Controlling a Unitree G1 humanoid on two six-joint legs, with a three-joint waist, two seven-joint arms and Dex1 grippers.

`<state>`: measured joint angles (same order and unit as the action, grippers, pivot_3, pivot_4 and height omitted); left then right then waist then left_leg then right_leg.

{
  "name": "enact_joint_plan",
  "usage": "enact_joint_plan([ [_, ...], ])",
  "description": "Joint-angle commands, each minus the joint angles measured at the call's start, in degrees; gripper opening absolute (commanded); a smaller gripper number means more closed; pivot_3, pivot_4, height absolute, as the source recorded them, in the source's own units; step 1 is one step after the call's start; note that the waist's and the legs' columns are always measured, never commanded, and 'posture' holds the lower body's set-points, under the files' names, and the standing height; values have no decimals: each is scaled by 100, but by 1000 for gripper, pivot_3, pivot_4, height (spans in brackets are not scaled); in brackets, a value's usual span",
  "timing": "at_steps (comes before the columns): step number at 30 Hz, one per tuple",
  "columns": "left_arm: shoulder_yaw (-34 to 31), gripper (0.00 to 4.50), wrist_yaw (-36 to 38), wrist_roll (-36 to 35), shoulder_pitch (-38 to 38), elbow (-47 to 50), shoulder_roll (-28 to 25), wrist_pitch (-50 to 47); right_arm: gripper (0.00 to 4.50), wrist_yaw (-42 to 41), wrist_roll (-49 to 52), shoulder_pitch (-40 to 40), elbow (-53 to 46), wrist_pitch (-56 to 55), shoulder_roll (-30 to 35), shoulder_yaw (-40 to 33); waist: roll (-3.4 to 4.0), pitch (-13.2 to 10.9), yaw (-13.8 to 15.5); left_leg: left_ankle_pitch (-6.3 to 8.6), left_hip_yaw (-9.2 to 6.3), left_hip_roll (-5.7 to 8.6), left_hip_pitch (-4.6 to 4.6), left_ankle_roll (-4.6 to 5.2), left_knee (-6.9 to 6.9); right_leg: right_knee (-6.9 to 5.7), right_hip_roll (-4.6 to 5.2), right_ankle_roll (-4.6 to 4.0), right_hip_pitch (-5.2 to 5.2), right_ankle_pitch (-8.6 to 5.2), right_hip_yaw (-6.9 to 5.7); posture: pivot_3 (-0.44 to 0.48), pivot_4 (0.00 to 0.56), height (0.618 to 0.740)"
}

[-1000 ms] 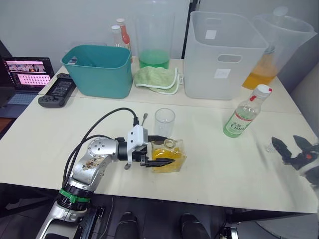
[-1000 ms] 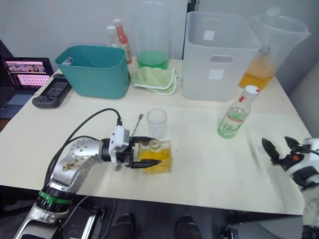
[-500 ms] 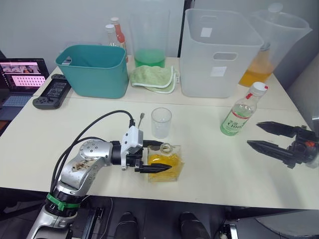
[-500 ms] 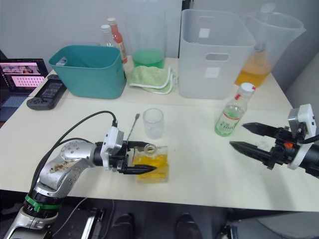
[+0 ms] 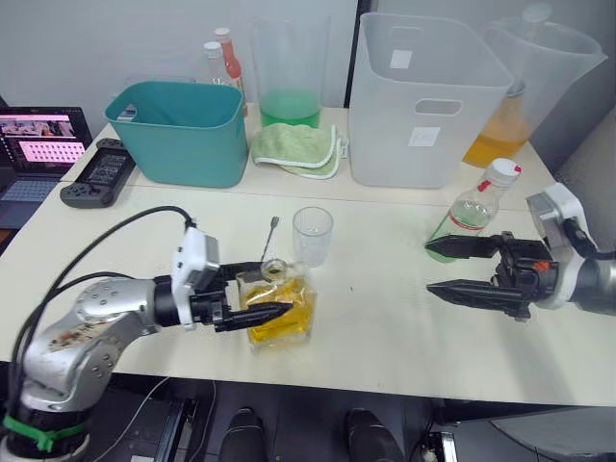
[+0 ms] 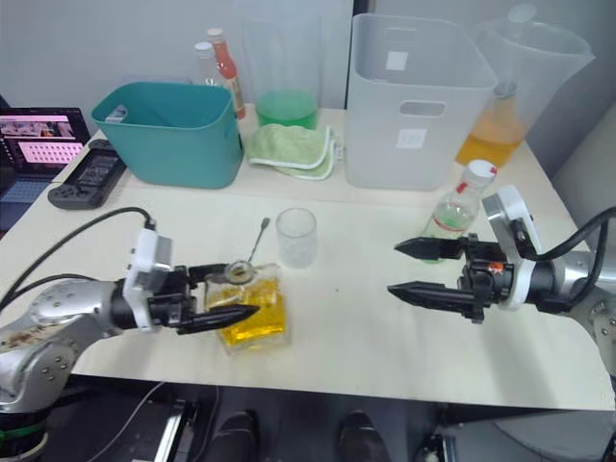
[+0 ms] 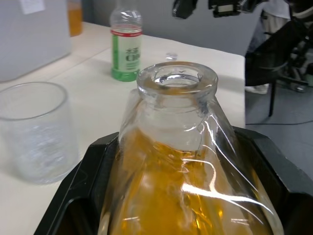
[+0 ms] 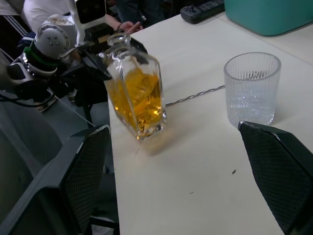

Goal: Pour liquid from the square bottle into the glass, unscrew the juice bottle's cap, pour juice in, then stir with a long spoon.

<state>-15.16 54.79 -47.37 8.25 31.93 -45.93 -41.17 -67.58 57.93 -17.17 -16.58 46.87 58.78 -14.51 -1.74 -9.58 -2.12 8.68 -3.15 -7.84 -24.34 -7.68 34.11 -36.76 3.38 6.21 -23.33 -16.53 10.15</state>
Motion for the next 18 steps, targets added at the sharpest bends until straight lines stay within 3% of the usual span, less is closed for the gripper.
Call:
enact_joint_plan([
  [1, -787, 2793, -80, -297, -3, 95, -289, -7, 4475, -255, -79, -319, 148, -23, 37, 82, -3, -4, -7, 0, 0, 0, 0, 0, 0, 0, 0, -1, -1, 0, 0, 0, 150, 733],
  [4, -1197, 2793, -58, -317, 6, -185, -564, -71, 4475, -415, -191, -580, 285, -62, 12, 255, -6, -8, -11, 0, 1, 0, -2, 0, -2, -3, 0, -12, -8, -6, 0, 0, 150, 733],
  [7, -1192, 2793, -208, -78, 181, -502, -673, 44, 4475, -471, -264, -737, 373, -75, -57, 343, -8, -9, -1, 0, 2, 0, -6, -1, -5, -3, 0, -28, -14, -14, 0, 0, 150, 733],
  [12, -745, 2793, -616, 520, 867, -1069, -504, 425, 4475, -477, -332, -939, 367, -2, -121, 401, -14, -12, 22, -1, 3, 0, -15, -3, -8, -3, 0, -44, -23, 8, 0, 0, 150, 733],
  [18, -149, 2793, -748, 1029, 1622, -1515, -191, 804, 4475, -135, -68, -550, -102, 165, -174, 25, -15, -12, 134, -4, 2, 0, -66, -5, -15, -17, -2, -32, -81, 20, 0, 0, 150, 733],
])
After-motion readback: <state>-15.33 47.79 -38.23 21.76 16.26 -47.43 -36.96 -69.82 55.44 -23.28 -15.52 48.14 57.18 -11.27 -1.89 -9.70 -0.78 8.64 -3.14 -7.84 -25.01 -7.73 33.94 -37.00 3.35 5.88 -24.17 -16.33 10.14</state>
